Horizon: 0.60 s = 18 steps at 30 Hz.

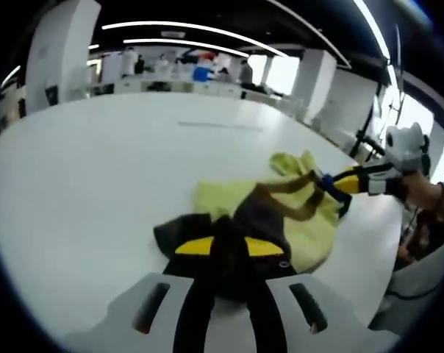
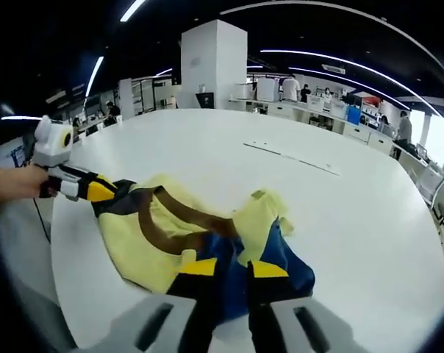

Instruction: Fold the garment on the visible template until the final outline fits inside the template.

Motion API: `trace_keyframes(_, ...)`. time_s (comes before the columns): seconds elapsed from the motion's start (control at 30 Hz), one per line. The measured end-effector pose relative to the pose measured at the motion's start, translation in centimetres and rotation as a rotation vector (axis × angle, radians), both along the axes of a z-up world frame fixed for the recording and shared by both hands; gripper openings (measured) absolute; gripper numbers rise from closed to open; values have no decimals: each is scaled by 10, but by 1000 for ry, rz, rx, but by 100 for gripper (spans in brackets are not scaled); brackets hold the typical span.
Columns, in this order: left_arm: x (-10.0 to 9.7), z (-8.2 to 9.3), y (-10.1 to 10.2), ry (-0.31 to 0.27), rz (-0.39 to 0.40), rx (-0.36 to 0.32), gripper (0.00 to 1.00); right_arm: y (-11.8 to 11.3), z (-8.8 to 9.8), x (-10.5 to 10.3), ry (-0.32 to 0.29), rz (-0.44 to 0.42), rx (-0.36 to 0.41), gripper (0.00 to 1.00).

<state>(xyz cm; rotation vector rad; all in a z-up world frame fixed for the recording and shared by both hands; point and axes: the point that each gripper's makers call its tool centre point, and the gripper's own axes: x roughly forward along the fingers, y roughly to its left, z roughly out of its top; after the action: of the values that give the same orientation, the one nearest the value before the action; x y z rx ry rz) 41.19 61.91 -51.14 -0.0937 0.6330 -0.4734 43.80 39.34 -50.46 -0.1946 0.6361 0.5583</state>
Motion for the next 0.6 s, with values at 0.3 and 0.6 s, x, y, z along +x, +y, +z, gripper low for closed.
trace_keyframes(0.3,-1,-14,8,59,33,11,0,-1,-8,-5,20,35,-36,0)
trace_keyframes(0.6,-13,1,26,35,55,64,0,-14,6,-6,-15,20,-44,0)
